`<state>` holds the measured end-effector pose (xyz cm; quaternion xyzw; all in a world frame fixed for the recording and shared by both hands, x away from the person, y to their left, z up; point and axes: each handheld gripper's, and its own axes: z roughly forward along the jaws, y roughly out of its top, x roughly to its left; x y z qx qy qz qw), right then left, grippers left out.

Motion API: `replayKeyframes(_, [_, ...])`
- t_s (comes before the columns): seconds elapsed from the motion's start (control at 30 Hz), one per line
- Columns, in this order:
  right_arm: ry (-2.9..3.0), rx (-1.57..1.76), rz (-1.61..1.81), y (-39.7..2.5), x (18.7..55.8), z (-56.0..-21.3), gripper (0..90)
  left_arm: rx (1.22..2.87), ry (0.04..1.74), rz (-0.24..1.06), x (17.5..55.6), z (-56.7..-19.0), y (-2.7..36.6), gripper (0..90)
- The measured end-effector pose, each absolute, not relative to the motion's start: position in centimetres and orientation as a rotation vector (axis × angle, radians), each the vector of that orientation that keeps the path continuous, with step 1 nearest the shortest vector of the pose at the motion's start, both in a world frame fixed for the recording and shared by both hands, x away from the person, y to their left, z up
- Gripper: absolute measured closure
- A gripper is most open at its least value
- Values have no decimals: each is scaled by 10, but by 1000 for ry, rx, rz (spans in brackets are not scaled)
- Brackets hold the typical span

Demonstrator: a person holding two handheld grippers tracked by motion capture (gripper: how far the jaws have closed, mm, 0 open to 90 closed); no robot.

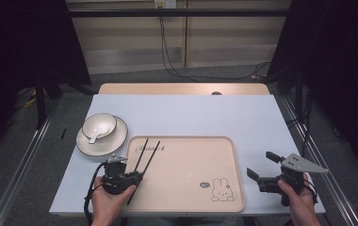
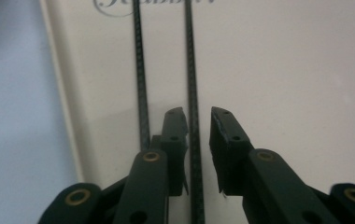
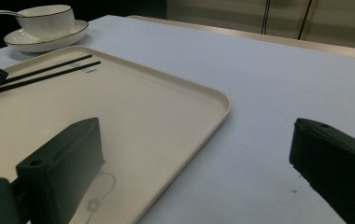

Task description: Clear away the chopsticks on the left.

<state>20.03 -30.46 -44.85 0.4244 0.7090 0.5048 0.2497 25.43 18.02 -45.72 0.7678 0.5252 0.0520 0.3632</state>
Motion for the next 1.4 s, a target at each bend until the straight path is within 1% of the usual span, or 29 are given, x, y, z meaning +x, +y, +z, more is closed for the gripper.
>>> replayKeyframes(0.03, [1929, 1160, 1375, -305, 200, -448, 25, 1976, 1352, 134, 254, -457, 180, 708])
replayKeyframes(0.1, [1926, 1163, 1376, -305, 200, -448, 25, 1957, 1283, 124, 254, -453, 183, 652])
replayKeyframes(0.13, [1926, 1163, 1376, -305, 200, -448, 25, 1957, 1283, 124, 254, -453, 183, 607])
replayKeyframes(0.17, [1924, 1162, 1379, -305, 200, -448, 25, 1942, 1234, 146, 254, -450, 184, 550])
replayKeyframes(0.2, [1924, 1162, 1379, -305, 200, -448, 25, 1942, 1234, 146, 254, -450, 184, 517])
replayKeyframes(0.23, [1920, 1162, 1378, -305, 200, -448, 25, 1939, 1181, 186, 252, -446, 186, 460])
replayKeyframes(0.33, [1914, 1161, 1377, -305, 200, -448, 24, 1905, 1138, 204, 251, -442, 190, 312])
replayKeyframes(0.37, [1914, 1163, 1380, -305, 200, -448, 25, 1884, 1092, 244, 249, -439, 196, 251])
replayKeyframes(0.5, [1911, 1161, 1380, -306, 200, -448, 25, 1911, 991, 336, 246, -433, 209, 136])
replayKeyframes(0.57, [1908, 1167, 1378, -306, 200, -448, 25, 1898, 930, 369, 244, -434, 215, 82])
replayKeyframes(0.63, [1907, 1166, 1379, -306, 200, -448, 25, 1880, 917, 373, 243, -434, 222, 64])
replayKeyframes(0.67, [1907, 1166, 1379, -306, 200, -448, 25, 1880, 917, 373, 243, -434, 222, 41])
replayKeyframes(0.7, [1904, 1168, 1376, -306, 200, -448, 25, 1861, 899, 354, 241, -435, 231, 29])
replayKeyframes(0.83, [1902, 1164, 1380, -306, 199, -448, 25, 1829, 889, 328, 239, -436, 251, 33])
replayKeyframes(1.0, [1896, 1164, 1380, -307, 199, -448, 24, 1753, 948, 304, 237, -439, 276, 30])
replayKeyframes(1.03, [1895, 1163, 1380, -307, 199, -448, 24, 1747, 952, 319, 236, -440, 279, 27])
replayKeyframes(1.13, [1893, 1166, 1381, -307, 199, -448, 24, 1729, 951, 272, 234, -443, 290, 26])
replayKeyframes(1.27, [1888, 1161, 1376, -307, 198, -447, 24, 1653, 1003, 327, 229, -441, 305, 26])
replayKeyframes(1.4, [1895, 1166, 1380, -307, 198, -448, 24, 1626, 1031, 337, 229, -443, 311, 25])
